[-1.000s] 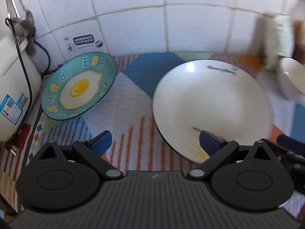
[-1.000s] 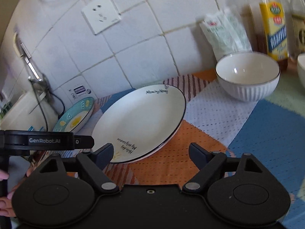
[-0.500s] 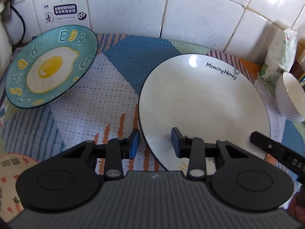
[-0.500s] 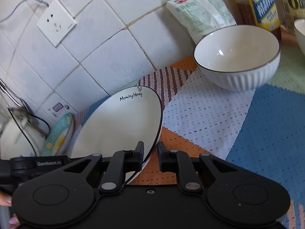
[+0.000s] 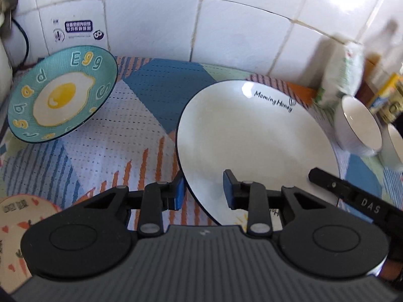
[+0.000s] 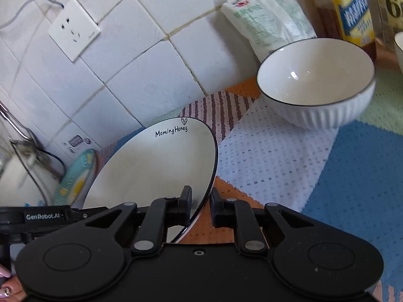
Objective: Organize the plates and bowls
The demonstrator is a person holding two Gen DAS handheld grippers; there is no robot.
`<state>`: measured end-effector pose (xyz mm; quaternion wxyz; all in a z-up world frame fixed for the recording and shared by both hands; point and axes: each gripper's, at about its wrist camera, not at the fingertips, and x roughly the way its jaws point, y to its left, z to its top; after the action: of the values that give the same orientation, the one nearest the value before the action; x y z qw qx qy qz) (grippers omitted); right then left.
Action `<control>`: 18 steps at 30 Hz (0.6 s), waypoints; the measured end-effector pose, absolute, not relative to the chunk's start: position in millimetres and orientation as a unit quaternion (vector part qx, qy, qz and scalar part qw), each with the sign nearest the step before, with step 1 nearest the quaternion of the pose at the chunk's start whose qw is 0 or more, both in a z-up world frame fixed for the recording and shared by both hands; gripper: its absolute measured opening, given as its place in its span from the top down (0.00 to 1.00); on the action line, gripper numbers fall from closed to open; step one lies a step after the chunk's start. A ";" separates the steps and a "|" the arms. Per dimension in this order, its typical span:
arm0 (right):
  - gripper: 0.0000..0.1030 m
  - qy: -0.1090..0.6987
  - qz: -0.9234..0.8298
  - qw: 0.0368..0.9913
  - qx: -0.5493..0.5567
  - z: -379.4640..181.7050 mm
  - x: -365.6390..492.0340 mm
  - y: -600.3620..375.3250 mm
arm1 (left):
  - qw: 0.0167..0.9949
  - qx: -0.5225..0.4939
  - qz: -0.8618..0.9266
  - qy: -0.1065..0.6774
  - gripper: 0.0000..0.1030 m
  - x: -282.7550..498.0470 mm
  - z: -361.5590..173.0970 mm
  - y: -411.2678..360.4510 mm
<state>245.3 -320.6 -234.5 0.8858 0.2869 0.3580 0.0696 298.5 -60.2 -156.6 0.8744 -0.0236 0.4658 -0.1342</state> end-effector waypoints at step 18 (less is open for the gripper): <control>0.79 0.376 0.044 0.885 0.271 -206.1 124.2 -328.0 | 0.833 0.000 -0.175 0.525 0.71 212.2 -155.1 -73.0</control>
<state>124.1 -328.0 -206.1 0.8852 0.2707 0.3758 0.0441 212.2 -73.0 -155.1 0.8328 0.0001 0.5252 -0.1749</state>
